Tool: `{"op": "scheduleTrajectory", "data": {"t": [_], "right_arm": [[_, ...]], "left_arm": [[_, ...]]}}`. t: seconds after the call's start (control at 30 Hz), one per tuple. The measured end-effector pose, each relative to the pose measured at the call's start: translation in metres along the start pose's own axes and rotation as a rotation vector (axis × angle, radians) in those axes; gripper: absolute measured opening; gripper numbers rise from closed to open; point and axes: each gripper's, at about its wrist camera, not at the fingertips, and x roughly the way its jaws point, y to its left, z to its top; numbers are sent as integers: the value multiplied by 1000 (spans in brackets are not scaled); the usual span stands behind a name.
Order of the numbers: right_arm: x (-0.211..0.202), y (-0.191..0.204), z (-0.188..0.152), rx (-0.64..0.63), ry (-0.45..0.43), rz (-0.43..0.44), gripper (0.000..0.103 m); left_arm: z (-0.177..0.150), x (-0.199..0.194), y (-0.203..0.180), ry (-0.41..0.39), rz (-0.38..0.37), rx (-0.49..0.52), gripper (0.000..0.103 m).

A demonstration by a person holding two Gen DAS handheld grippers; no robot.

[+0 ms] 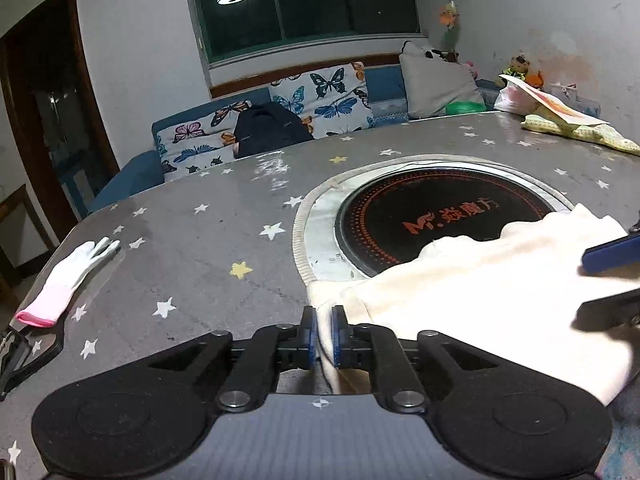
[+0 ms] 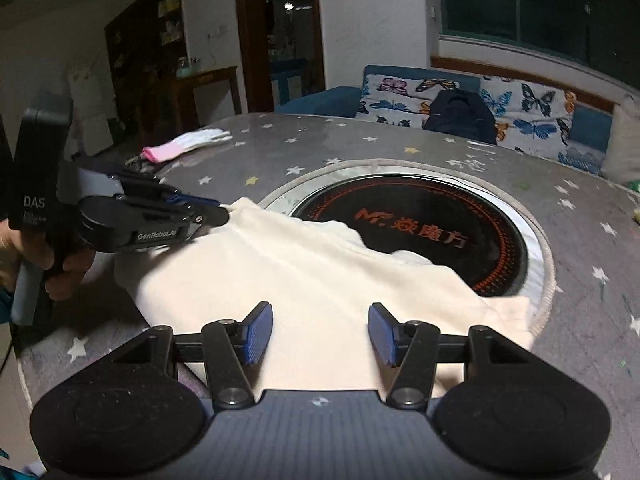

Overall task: Fold clothes
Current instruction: 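Lower the hem onto the collar edge with both grippers, then open both grippers and release the folded hem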

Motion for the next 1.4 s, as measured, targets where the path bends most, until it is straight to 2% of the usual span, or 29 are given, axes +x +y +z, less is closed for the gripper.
{"op": "scheduleTrajectory", "data": {"t": [0.17, 0.27, 0.37, 0.47, 0.63, 0.77, 0.9, 1.1, 1.23, 1.27, 1.37, 1.4], "right_arm": [[-18, -24, 6, 56, -42, -51, 53], [-17, -38, 9, 91, -44, -71, 53], [-2, -53, 5, 124, 5, -119, 53], [1, -61, 3, 158, 16, -132, 49], [1, -52, 20, 118, -29, -103, 48], [22, -39, 31, 89, -11, -45, 46], [45, -41, 32, 108, 51, -66, 43], [28, -48, 32, 133, 11, -84, 42], [12, -35, 29, 94, -10, -59, 42], [12, -30, 26, 75, -3, -56, 42], [13, -16, 16, 20, 27, -58, 43], [15, -13, 12, 9, 38, -65, 43]], "left_arm": [[12, -17, -1, -51, 29, -24, 16], [20, -28, -13, -86, -58, -33, 17], [20, -27, -28, -68, -150, -21, 17], [13, -20, -37, -32, -177, -1, 17], [7, -12, -40, 10, -188, -25, 17], [2, -9, -36, 25, -187, -39, 17], [-1, -7, -29, 29, -189, -62, 19], [-4, -11, -26, 20, -195, -80, 20], [-7, -17, -28, 1, -192, -68, 30], [-9, -18, -29, -4, -188, -60, 33], [-10, -20, -30, -11, -180, -48, 36], [-10, -22, -30, -12, -175, -50, 40]]}}
